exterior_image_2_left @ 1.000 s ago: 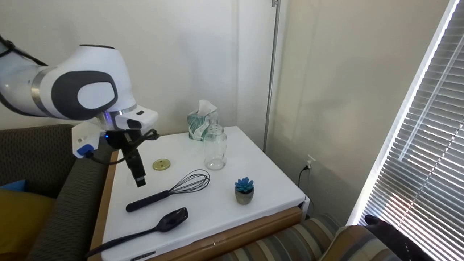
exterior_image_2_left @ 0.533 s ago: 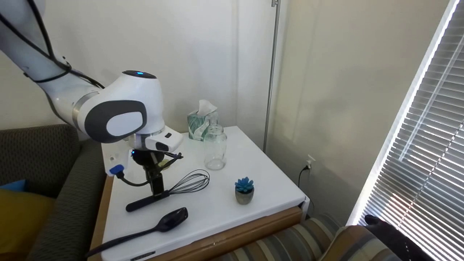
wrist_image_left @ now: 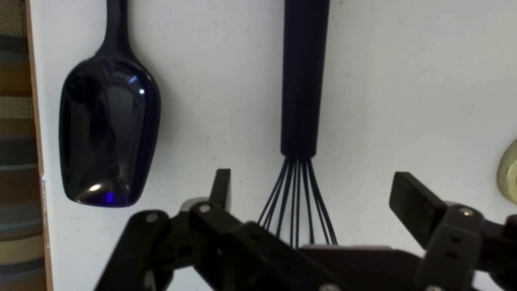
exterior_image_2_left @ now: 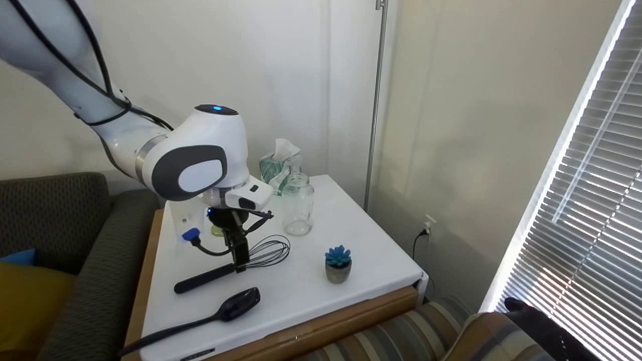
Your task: Uncover the jar and put the whisk and the spoon inside the jar
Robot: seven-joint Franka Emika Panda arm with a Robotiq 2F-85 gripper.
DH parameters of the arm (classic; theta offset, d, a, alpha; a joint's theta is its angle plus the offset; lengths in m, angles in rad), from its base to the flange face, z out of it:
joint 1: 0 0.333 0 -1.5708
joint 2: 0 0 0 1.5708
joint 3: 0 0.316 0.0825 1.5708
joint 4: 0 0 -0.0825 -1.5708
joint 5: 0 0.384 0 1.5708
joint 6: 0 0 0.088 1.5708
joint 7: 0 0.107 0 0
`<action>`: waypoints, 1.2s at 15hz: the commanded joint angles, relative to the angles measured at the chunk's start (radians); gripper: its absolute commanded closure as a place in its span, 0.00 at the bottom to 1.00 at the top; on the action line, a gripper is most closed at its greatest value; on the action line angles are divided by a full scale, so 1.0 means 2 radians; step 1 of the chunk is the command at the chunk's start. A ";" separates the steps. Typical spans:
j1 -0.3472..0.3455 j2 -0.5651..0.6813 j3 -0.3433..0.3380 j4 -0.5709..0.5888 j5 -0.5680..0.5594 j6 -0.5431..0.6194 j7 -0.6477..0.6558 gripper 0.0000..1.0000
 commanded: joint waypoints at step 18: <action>0.018 0.096 -0.047 0.137 -0.005 -0.016 0.008 0.00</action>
